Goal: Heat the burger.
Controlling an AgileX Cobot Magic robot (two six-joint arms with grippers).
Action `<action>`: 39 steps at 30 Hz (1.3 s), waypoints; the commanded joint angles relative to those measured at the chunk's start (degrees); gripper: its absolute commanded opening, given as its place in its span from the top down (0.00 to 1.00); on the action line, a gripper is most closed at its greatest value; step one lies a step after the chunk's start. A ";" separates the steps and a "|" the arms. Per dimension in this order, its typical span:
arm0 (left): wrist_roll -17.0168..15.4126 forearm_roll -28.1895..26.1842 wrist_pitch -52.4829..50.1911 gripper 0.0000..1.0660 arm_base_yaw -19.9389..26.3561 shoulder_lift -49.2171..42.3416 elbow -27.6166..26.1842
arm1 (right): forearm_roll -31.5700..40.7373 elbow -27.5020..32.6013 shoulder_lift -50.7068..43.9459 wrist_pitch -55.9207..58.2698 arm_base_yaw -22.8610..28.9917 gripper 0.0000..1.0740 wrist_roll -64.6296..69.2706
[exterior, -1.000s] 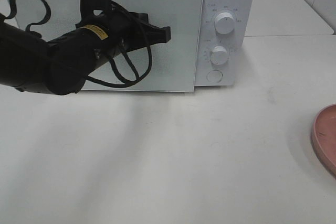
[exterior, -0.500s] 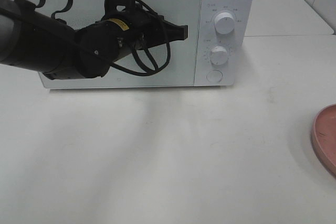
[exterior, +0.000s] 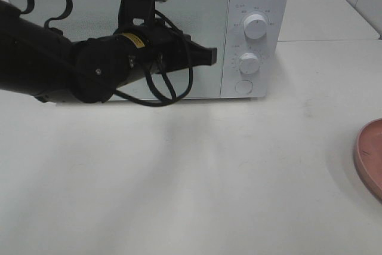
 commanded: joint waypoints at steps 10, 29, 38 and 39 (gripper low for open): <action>0.11 -0.34 22.52 0.08 -1.26 -5.27 4.70 | -0.11 0.23 -1.83 0.11 -0.40 0.29 -0.86; -4.41 13.46 64.92 0.08 -1.09 -17.25 4.70 | -0.11 0.23 -1.83 0.11 -0.40 0.29 -0.86; -13.87 22.80 76.15 0.08 5.84 -23.84 4.70 | -0.11 0.23 -1.83 0.11 -0.40 0.29 -0.86; -13.24 22.75 77.46 0.08 7.85 -24.52 4.70 | -0.11 0.23 -1.83 0.11 -0.40 0.29 -0.86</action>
